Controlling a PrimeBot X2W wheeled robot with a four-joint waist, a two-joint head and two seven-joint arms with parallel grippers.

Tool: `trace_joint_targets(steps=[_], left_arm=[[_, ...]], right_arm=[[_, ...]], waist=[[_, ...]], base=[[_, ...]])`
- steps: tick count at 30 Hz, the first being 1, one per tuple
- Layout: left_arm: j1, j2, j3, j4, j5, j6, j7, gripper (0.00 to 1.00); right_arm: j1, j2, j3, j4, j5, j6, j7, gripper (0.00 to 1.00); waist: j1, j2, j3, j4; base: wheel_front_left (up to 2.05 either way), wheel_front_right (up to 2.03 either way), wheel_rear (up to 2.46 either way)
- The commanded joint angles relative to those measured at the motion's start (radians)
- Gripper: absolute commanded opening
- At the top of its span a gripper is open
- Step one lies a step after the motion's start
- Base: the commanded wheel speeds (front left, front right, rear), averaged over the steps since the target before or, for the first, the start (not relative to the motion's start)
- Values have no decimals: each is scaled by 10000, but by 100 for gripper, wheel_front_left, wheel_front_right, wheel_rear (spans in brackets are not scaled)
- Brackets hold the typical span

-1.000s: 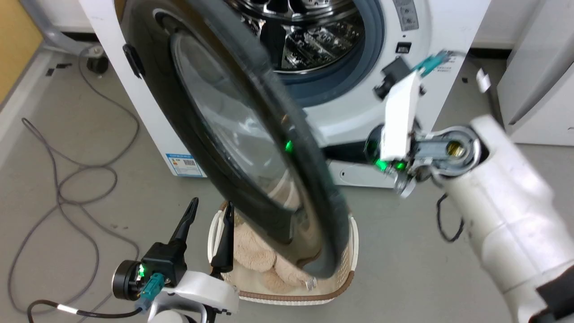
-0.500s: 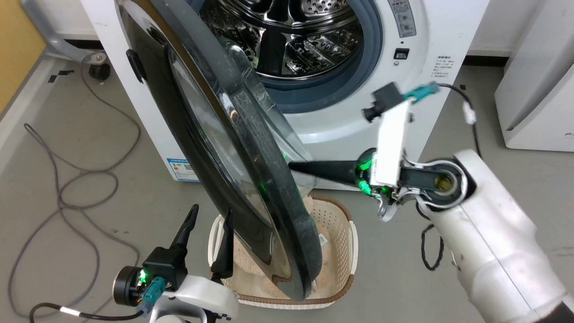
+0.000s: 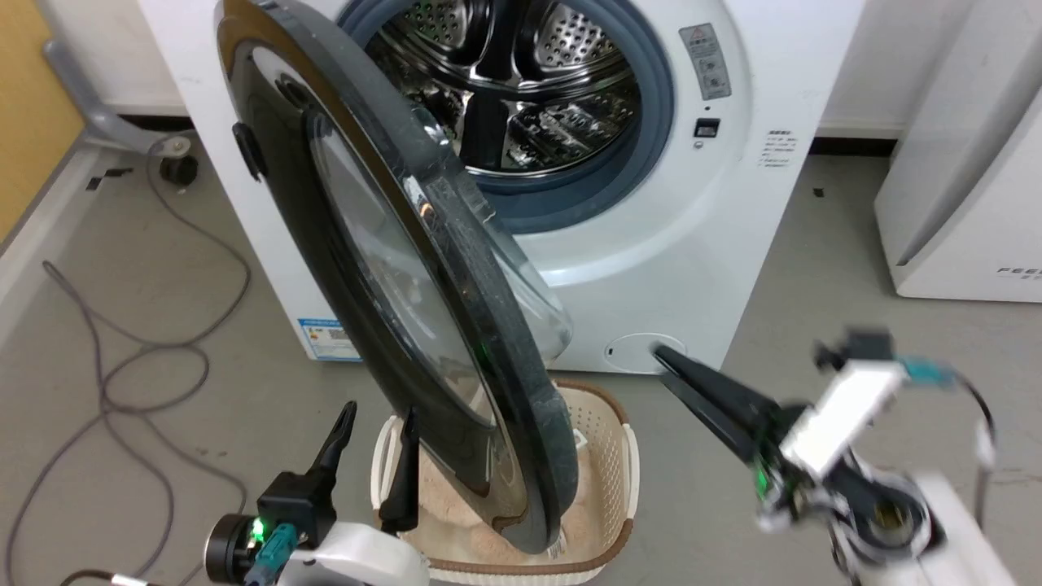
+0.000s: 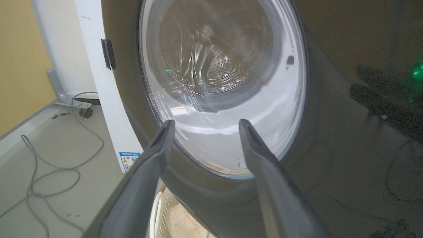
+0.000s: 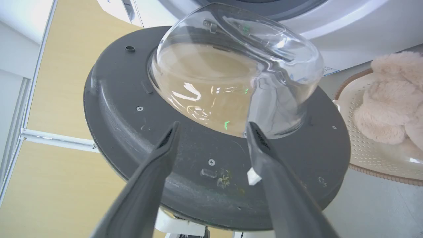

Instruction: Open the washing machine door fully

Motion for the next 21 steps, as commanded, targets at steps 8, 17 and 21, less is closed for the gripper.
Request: trace_joint_targets(steps=[8,17,21], left_arm=[[248,12,173,28,-9,32,-53,100],[201,12,317,81,-51,57,-53,100],[212,12,388,63,-31,84,-53,100]], right_arm=[[2450,5,-1008,-1023,-1376,10,-3014,100],[3577,243,-2457,-632,-4850,10,-6474,100],[3549,476,-3173,-958,-6604,10,-7189,100]], waist=[[1,0,-82,-266],[1,0,-55,-299],[1,0,-26,-362]], base=[[0,0,0],[0,0,0],[0,0,0]])
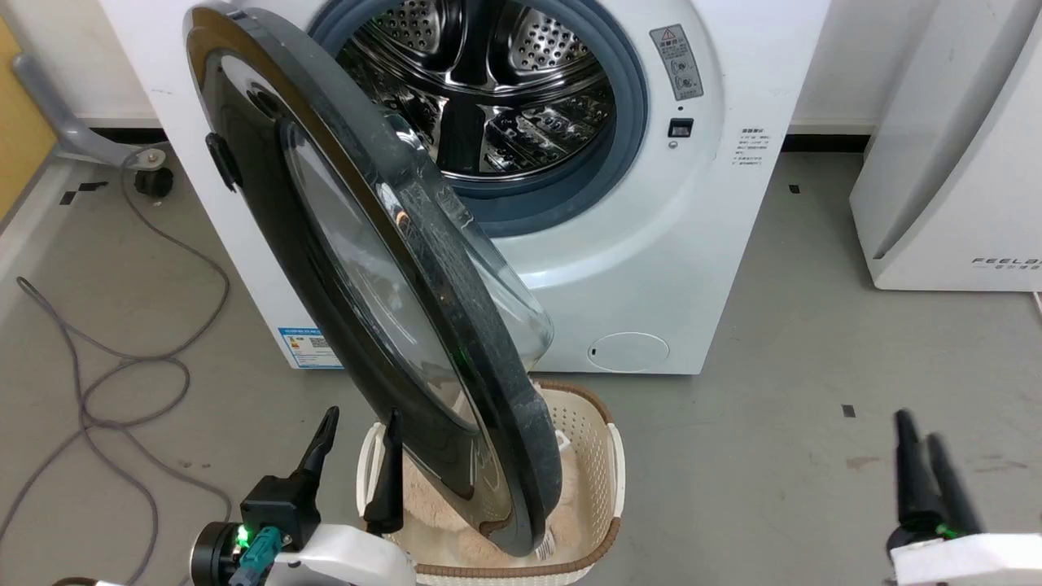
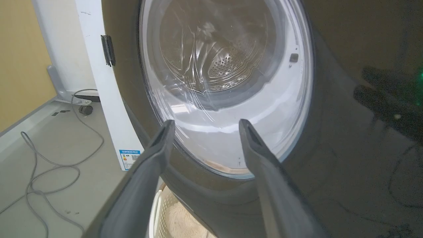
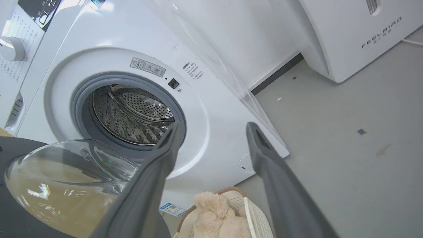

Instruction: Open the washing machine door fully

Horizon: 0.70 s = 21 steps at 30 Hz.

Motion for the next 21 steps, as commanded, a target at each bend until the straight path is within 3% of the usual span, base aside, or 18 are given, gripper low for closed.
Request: trace_joint_targets(steps=[1,8,13,17,21], left_arm=[[106,12,49,10,14,37,-53,100],[109,12,217,79,105,84,-53,100],[56,13,284,42,267,155,-53,100],[-5,18,335,41,364,167,-53,100],[-4,22,357,56,474,185,-53,100]], right_arm=[[49,73,-206,-221,-680,10,-159,100],[173,532,-725,-2067,-5168,10,219,100],[411,674,-269,-3327,-7448,10,854,100],[649,685,130,-3527,-8204,10,1129,100],[872,687,117,-3134,-8126,10,1241,100]], waist=[[1,-1,12,-10],[1,-1,15,-94],[1,-1,101,-145],[1,-1,154,-158],[1,-1,115,-165]], base=[[0,0,0],[0,0,0],[0,0,0],[0,0,0],[0,0,0]])
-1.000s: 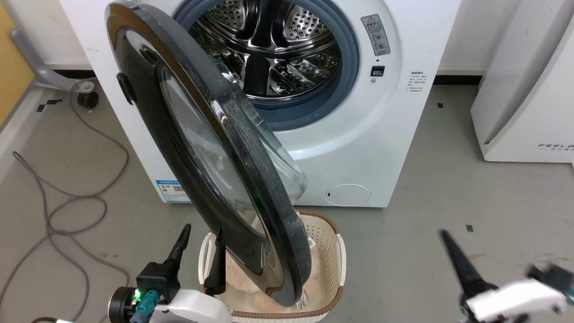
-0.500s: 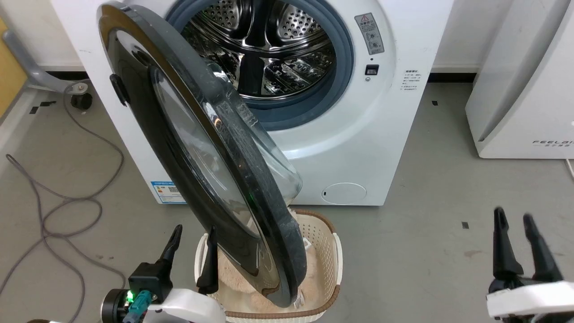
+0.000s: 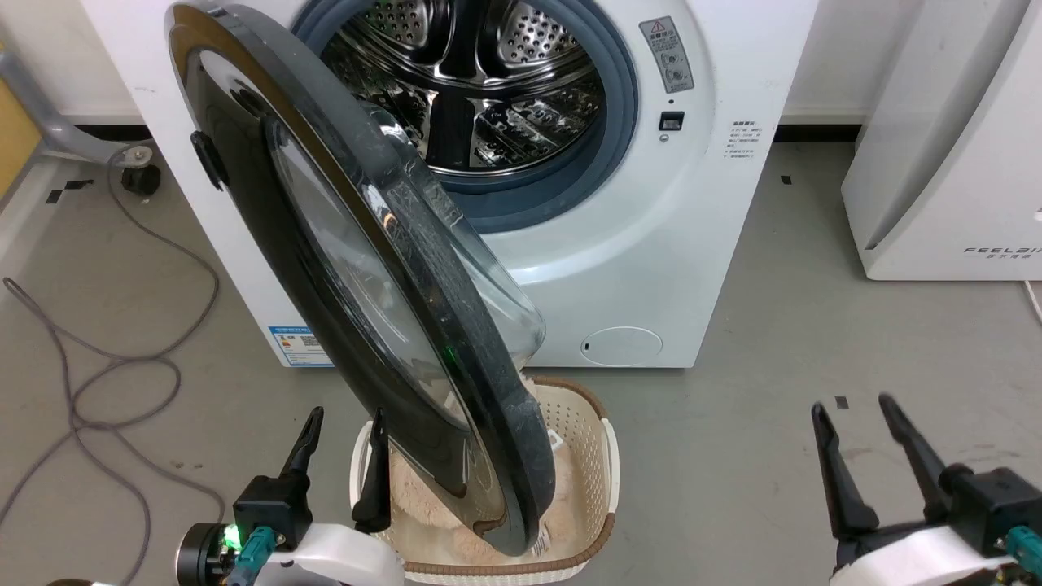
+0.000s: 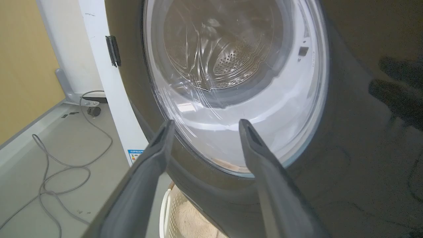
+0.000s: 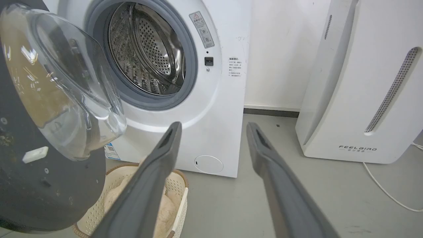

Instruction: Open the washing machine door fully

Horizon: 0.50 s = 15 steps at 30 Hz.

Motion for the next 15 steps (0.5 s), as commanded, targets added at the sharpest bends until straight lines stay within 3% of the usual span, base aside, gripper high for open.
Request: trace_joint_targets(steps=[1,6,7,8,9,10,15], left_arm=[[-1,20,41,9,55,39,-53,100],[15,19,63,31,132,61,-53,100],[25,19,59,42,151,69,-53,78],[36,19,55,47,170,78,-53,38],[44,19,59,47,177,81,-53,9],[47,25,59,42,199,81,-53,0],[65,31,55,34,252,55,-53,0]], right_arm=[[161,37,-8,69,60,6,-11,100],[222,38,-62,654,125,6,-144,100],[208,38,-61,727,128,6,-164,100],[190,38,-56,783,117,6,-182,100],[173,38,-50,828,101,6,-196,100],[156,38,-47,864,65,6,-203,100],[93,38,42,974,313,6,-280,100]], waist=[[-1,-1,-5,-2],[-1,-1,-22,-4],[-1,-1,-33,-10],[-1,-1,-44,-19],[-1,-1,-50,-29],[-1,-1,-58,-35],[-1,-1,-98,-51]], base=[[0,0,0],[0,0,0],[0,0,0],[0,0,0],[0,0,0],[0,0,0],[0,0,0]])
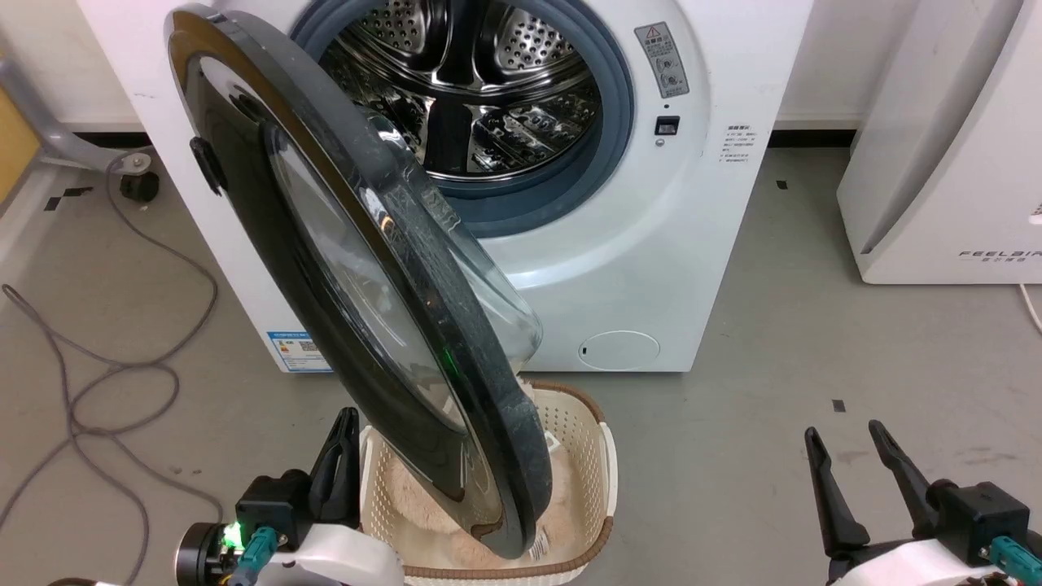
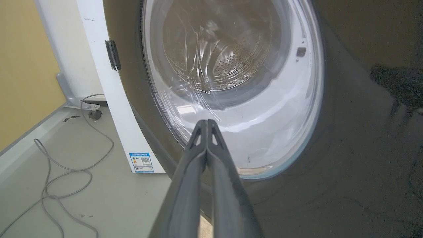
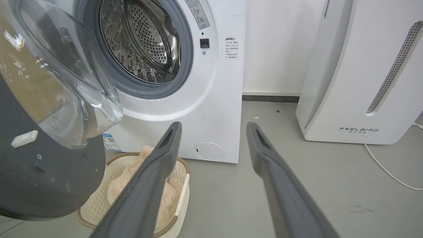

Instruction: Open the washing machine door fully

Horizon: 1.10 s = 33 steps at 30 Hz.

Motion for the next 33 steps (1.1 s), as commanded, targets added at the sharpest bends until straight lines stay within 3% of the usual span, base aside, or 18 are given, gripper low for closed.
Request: trace_joint_targets(steps=[1,11,20,33], left_arm=[[72,29,28,15,54,18,-53,0],[19,31,220,-751,-55,92,-53,0],[-206,158,329,-3398,495,408,-53,0],[-1289,167,-722,-6917,1374,346,-53,0]], right_arm=[[-5,37,26,15,61,6,-69,100],[-20,37,124,-46,97,6,-139,100],[59,37,171,-42,218,6,-173,100],[-90,37,220,-10,305,6,-164,100]], waist=[[-1,0,-5,-3],[-1,0,-28,0],[-1,0,-27,56],[-1,0,156,36]], base=[[0,0,0],[0,0,0],[0,0,0],[0,0,0]])
